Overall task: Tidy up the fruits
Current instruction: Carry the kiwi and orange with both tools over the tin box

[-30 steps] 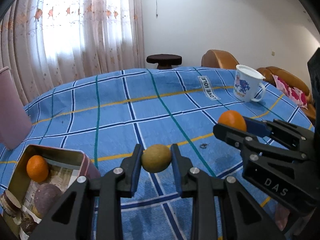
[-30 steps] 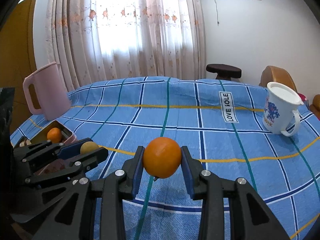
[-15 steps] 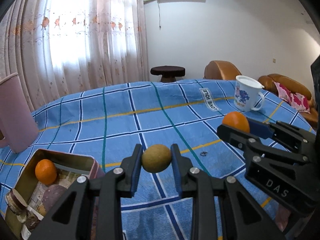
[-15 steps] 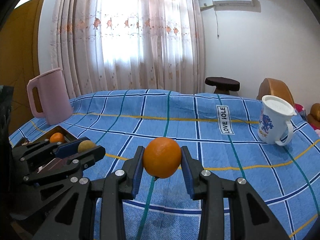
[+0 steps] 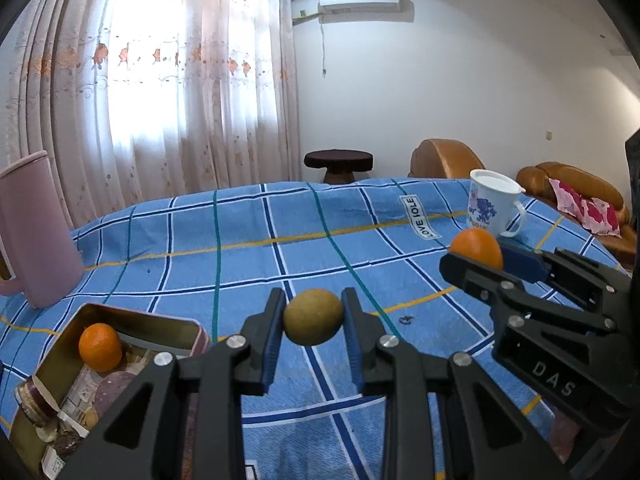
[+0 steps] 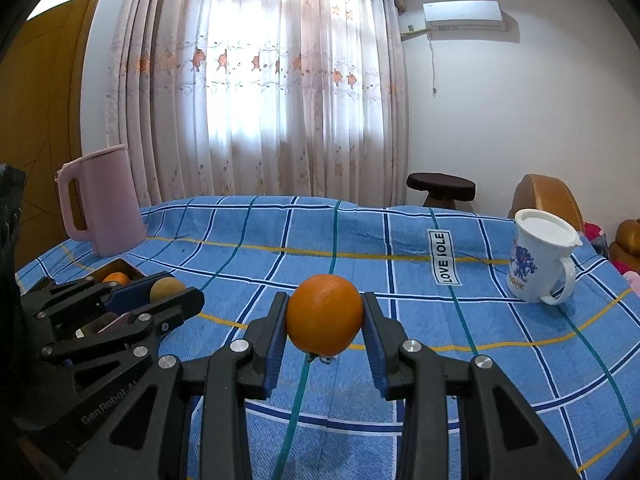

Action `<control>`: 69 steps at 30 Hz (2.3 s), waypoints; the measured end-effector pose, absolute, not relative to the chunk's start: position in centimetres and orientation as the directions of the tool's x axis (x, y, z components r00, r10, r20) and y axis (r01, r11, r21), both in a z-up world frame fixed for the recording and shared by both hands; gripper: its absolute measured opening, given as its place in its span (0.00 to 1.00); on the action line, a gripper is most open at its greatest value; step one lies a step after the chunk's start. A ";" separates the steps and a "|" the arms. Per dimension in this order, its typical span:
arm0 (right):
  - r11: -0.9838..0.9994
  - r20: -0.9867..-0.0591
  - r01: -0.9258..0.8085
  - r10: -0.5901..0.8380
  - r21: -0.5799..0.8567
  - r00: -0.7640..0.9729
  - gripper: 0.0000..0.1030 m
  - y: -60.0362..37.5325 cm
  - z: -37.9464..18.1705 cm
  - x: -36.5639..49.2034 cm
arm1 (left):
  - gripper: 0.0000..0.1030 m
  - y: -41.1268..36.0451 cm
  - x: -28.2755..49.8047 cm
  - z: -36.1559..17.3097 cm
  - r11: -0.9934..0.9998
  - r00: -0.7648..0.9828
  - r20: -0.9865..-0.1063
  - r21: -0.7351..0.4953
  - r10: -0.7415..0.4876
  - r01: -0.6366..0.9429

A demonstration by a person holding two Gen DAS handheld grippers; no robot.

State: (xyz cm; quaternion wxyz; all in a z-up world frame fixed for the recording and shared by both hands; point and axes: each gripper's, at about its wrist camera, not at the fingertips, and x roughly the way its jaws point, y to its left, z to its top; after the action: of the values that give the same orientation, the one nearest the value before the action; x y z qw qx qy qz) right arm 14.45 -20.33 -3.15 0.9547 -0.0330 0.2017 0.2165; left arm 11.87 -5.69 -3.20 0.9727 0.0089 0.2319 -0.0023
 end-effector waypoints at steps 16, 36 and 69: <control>0.908 -0.326 -0.419 0.398 0.007 0.857 0.37 -20.9 -2.7 12.9 | 0.29 -5.5 10.4 -2.7 1.000 0.926 -0.378 0.025 0.024 -0.016; 0.910 -0.286 -0.415 0.397 -0.004 0.872 0.37 -20.9 -2.4 11.2 | 0.29 -5.4 8.8 -2.3 0.999 0.942 -0.332 0.035 0.042 -0.032; 0.834 -0.361 -0.549 0.531 0.062 0.767 0.37 -14.9 -1.4 8.2 | 0.29 0.3 3.7 -1.9 0.999 0.908 -0.419 -0.022 0.013 -0.025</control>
State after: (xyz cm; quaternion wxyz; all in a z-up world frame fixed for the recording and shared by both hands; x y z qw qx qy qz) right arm 8.15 -14.86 -1.41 0.9395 -0.0237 0.1847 0.2874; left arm 3.73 0.31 -1.93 0.9766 -0.0135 0.2146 0.0098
